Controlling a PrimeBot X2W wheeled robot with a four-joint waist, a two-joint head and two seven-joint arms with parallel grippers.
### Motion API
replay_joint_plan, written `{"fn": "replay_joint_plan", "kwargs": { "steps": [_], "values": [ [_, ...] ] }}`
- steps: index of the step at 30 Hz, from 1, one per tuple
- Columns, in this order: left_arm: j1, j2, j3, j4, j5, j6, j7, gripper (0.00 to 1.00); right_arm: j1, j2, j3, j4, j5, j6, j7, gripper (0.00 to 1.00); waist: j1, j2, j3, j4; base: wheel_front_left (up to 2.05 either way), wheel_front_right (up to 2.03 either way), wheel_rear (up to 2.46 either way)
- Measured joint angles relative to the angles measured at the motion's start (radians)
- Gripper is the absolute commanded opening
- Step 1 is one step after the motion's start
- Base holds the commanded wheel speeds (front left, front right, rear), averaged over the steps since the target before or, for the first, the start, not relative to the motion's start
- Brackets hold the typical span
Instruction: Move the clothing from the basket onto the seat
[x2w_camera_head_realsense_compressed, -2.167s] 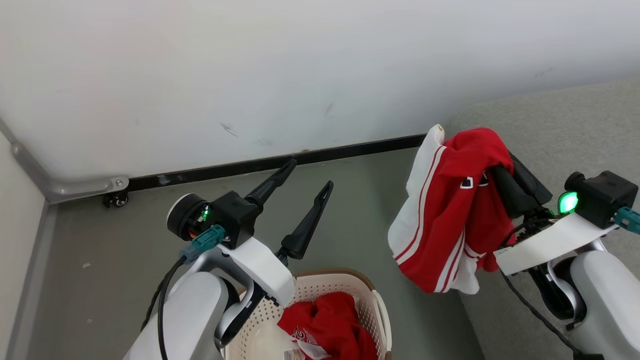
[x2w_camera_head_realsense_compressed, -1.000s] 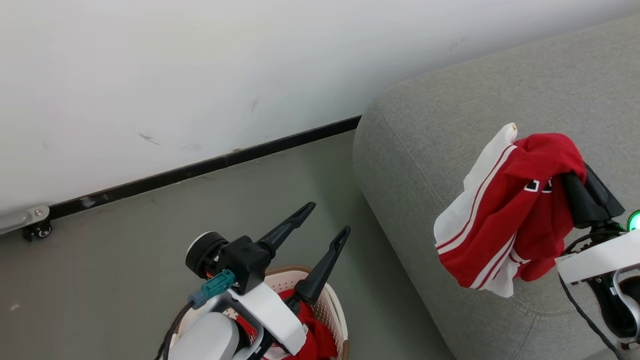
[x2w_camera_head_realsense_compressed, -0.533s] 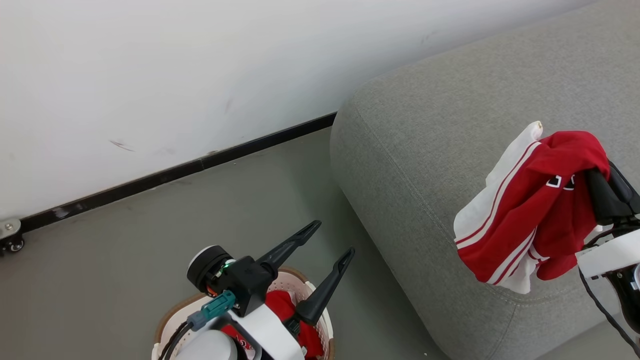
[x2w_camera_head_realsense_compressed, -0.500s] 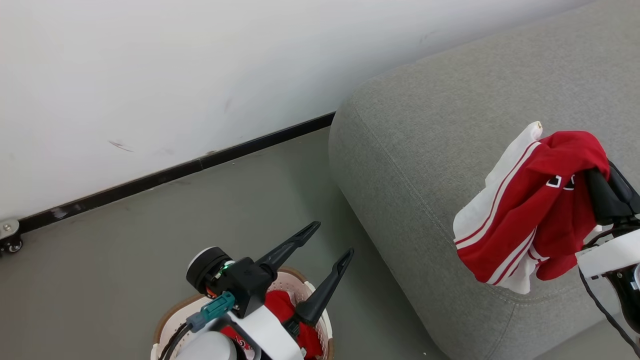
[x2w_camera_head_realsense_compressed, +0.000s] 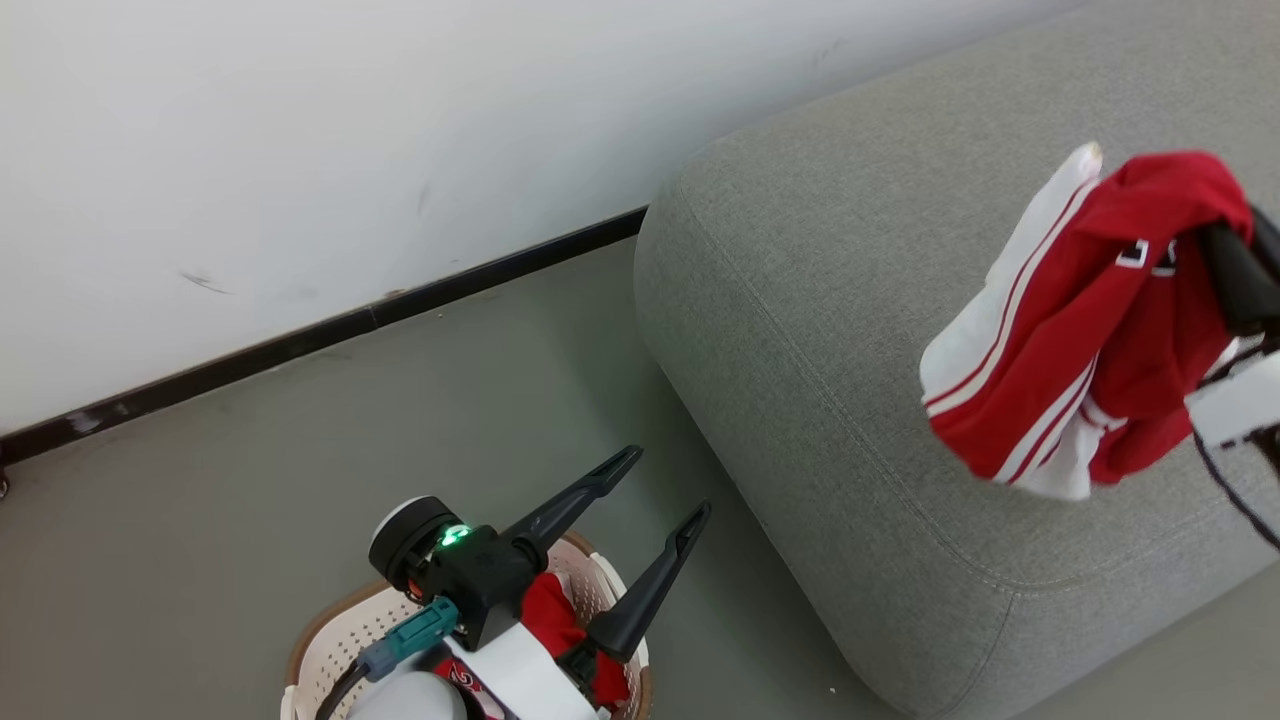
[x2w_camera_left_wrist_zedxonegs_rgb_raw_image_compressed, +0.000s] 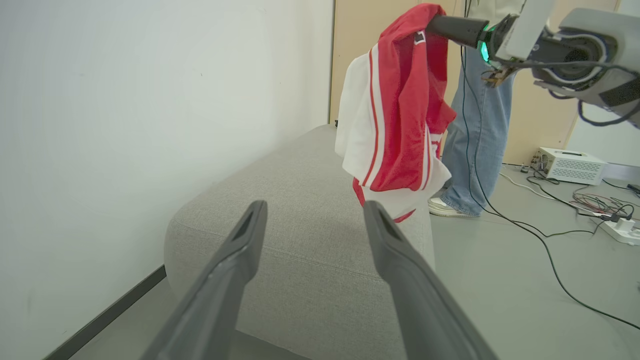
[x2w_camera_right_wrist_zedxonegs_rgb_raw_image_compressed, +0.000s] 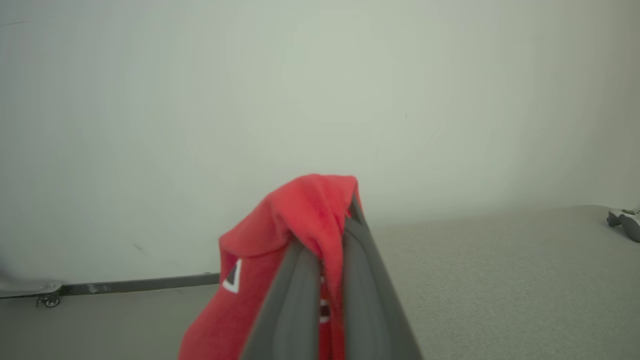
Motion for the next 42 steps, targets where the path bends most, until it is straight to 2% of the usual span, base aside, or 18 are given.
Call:
{"fn": "replay_joint_plan", "kwargs": {
  "steps": [11, 17, 33, 38, 42],
  "values": [
    [0.000, 0.041, 0.029, -0.042, 0.010, 0.013, 0.000, 1.00, -0.205, -0.063, 0.033, 0.085, 0.011, 0.000, 0.065, 0.00, 0.0000, 0.0000, 0.043, 0.017, 0.00, 0.00, 0.00],
    [0.000, 0.071, 0.066, -0.091, 0.028, 0.047, 0.004, 1.00, -0.322, -0.091, -0.007, 0.161, 0.028, 0.000, 0.073, 0.00, 0.0000, 0.0000, 0.075, 0.045, 0.00, 0.00, 0.00],
    [-0.018, 0.107, 0.044, -0.187, 0.064, 0.054, 0.062, 1.00, -0.364, -0.133, -0.044, 0.371, 0.007, 0.000, 0.033, 0.00, 0.0000, 0.0000, 0.172, 0.118, 0.00, 0.00, 0.00],
    [-0.049, 0.103, 0.024, -0.212, 0.071, 0.050, 0.080, 1.00, -0.363, -0.128, -0.057, 0.446, -0.005, 0.000, 0.001, 0.00, 0.0000, 0.0000, 0.208, 0.136, 0.00, 0.00, 0.00],
    [-0.075, 0.095, -0.001, -0.227, 0.072, 0.040, 0.094, 1.00, -0.361, -0.097, -0.052, 0.500, -0.007, 0.000, -0.018, 0.00, 0.0000, 0.0000, 0.238, 0.149, 0.00, 0.00, 0.00]
  ]
}}
